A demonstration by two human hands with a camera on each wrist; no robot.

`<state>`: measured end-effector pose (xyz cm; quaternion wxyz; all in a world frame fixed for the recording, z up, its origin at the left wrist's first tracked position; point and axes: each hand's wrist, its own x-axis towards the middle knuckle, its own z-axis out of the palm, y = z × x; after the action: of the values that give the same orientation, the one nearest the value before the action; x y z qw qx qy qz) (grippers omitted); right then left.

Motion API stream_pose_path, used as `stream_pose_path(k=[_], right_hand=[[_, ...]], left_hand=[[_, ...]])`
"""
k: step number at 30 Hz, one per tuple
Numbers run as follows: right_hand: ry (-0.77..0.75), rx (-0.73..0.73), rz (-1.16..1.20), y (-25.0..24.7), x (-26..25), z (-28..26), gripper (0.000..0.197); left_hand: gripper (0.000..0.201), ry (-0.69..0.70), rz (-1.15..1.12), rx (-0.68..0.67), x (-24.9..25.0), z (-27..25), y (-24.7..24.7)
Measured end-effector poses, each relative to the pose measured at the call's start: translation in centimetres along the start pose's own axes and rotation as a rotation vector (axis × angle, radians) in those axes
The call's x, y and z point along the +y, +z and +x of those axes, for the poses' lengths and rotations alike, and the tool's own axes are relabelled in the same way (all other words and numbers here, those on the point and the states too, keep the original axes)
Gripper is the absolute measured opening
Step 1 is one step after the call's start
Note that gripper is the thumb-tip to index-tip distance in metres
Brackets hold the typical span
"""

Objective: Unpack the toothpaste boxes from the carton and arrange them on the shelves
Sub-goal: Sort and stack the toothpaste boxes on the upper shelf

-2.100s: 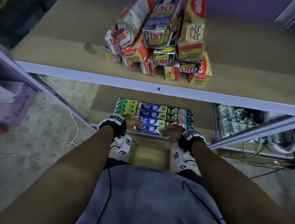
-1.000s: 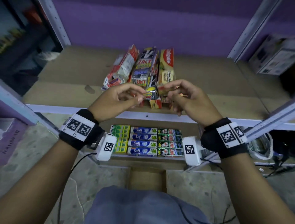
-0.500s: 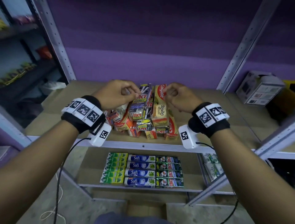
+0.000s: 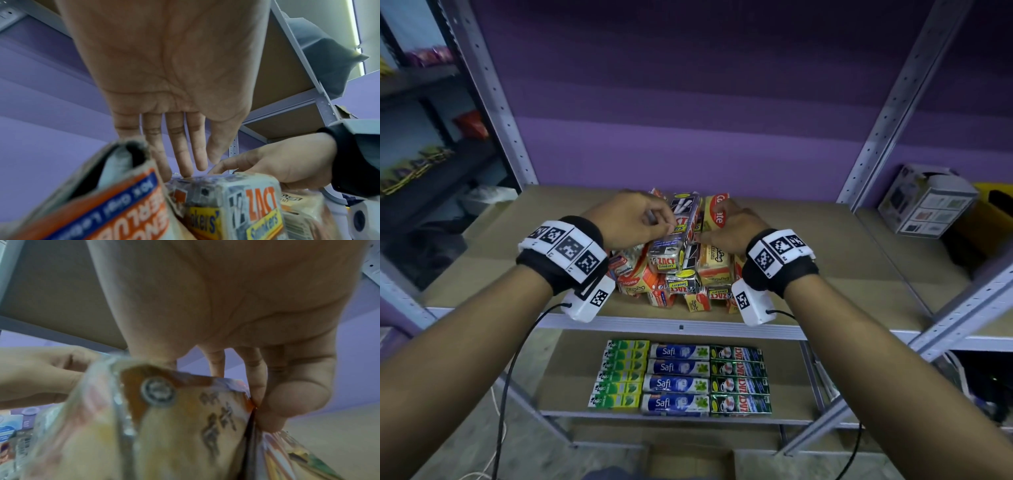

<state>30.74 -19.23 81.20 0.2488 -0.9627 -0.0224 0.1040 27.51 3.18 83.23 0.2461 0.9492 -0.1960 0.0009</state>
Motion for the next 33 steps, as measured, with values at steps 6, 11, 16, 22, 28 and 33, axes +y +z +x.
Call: stream_pose_path(k=[6,11,16,22,28,33], right_hand=[[0.038,-0.011,0.175,-1.5,1.2,-0.5,0.079],[0.038,-0.052,0.414,-3.2,3.7,-1.5,0.056],[0.043,-0.016,0.510,-4.2,7.3,-2.2,0.053],[0.078,0.003,0.399,-4.2,11.4,-3.1,0.060],[0.081,-0.016,0.224,-3.1,14.1,-3.5,0.062],[0.091,-0.036,0.169,-2.0,14.7,-3.6,0.068]], left_hand=[[0.006,0.003,0.088,-0.001,1.1,0.3,-0.2],[0.006,0.053,0.162,0.053,4.0,1.4,0.4],[0.009,-0.015,0.222,0.021,7.7,3.4,2.7],[0.024,-0.116,0.398,-0.059,11.3,4.9,6.5],[0.060,-0.292,0.561,-0.141,12.0,5.9,9.8],[0.056,-0.332,0.601,-0.150,12.5,6.5,10.5]])
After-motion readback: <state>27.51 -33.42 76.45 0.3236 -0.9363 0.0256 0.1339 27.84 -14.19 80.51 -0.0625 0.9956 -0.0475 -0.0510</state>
